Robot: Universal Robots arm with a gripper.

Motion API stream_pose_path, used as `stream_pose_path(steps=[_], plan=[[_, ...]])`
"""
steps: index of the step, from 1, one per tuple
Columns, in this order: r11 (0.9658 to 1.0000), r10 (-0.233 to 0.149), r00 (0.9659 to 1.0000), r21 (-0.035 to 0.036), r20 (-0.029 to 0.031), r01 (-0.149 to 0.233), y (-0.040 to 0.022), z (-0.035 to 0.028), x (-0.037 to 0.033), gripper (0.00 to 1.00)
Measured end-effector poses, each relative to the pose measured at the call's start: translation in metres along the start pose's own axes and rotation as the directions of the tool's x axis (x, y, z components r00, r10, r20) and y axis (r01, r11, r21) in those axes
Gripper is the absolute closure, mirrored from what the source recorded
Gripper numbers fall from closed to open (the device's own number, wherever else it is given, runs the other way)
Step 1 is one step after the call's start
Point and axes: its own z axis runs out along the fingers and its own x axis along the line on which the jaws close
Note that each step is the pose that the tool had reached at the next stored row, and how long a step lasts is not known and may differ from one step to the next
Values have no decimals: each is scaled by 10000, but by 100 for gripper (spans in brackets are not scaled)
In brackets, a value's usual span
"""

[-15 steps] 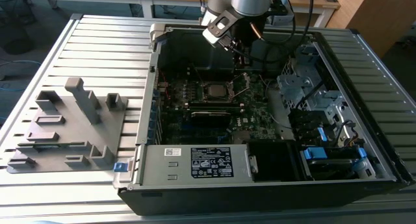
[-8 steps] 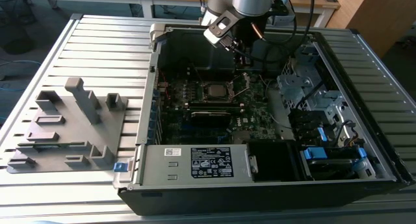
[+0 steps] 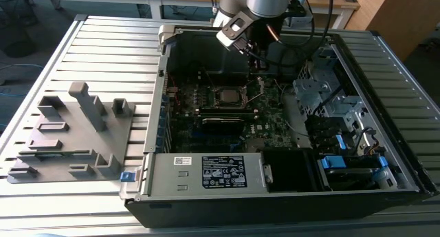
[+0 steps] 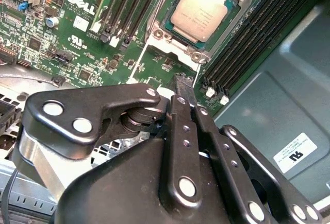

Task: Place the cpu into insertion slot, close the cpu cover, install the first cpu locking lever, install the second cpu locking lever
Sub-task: 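Close the cpu cover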

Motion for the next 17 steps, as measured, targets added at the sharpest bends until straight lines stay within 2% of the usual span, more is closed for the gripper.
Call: stream_pose_path(steps=[17], plan=[[10000,-1,10000,0,-1,1,41,9,0,89]])
